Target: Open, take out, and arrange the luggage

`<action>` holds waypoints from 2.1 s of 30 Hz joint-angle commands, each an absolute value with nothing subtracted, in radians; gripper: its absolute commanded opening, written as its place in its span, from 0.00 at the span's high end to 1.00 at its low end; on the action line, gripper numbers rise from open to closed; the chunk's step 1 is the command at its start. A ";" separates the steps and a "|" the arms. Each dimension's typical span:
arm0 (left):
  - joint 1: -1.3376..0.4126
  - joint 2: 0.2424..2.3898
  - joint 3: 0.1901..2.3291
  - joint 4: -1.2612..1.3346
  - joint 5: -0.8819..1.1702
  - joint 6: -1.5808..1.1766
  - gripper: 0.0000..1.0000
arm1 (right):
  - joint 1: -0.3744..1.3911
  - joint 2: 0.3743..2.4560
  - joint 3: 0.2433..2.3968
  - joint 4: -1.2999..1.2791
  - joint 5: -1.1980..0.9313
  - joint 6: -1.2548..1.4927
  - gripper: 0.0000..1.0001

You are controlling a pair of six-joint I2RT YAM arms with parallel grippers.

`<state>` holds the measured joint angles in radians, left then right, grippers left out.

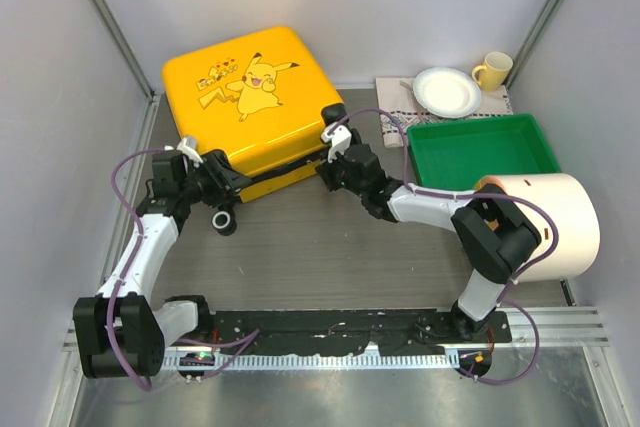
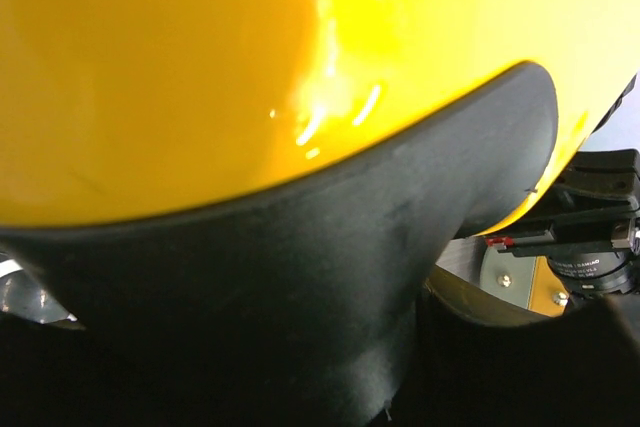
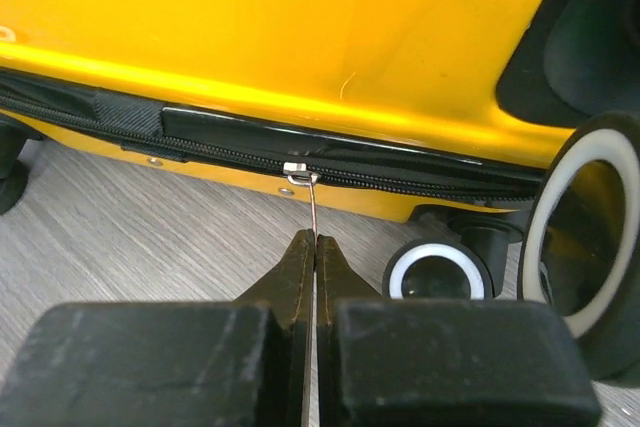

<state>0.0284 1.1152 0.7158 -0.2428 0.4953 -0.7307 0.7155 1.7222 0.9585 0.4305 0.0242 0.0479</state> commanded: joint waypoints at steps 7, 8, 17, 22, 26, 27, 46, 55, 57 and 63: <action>0.009 1.175 0.739 -0.135 0.515 -0.655 1.00 | 0.774 1.654 0.922 0.515 -0.207 0.024 0.99; 0.009 1.177 0.736 -0.133 0.515 -0.657 1.00 | 0.796 1.657 0.933 0.521 -0.219 0.032 0.99; -0.028 1.189 0.738 -0.112 0.517 -0.676 1.00 | 1.041 1.847 1.133 0.624 -0.302 0.132 0.99; -0.031 1.203 0.735 -0.106 0.511 -0.681 1.00 | 1.123 1.930 1.212 0.676 -0.357 0.141 0.99; -0.031 1.207 0.729 -0.097 0.508 -0.690 1.00 | 1.138 1.960 1.253 0.702 -0.393 0.144 0.99; -0.029 1.206 0.727 -0.095 0.508 -0.690 1.00 | 1.141 1.957 1.249 0.713 -0.396 0.143 0.99; -0.029 1.201 0.732 -0.101 0.502 -0.681 1.00 | 0.813 1.606 0.862 0.546 -0.328 0.038 0.99; -0.029 1.212 0.736 -0.100 0.509 -0.678 1.00 | 0.703 1.598 0.856 0.575 -0.373 -0.043 0.99; -0.031 1.213 0.736 -0.101 0.511 -0.678 1.00 | 0.703 1.644 0.902 0.522 -0.362 -0.037 0.78; -0.029 1.210 0.742 -0.106 0.514 -0.672 1.00 | 0.703 1.738 1.017 0.502 -0.408 0.057 0.36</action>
<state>0.0086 1.1561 0.7204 -0.2176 0.4854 -0.7509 0.6991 1.6981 0.9424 0.4889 -0.3664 0.0120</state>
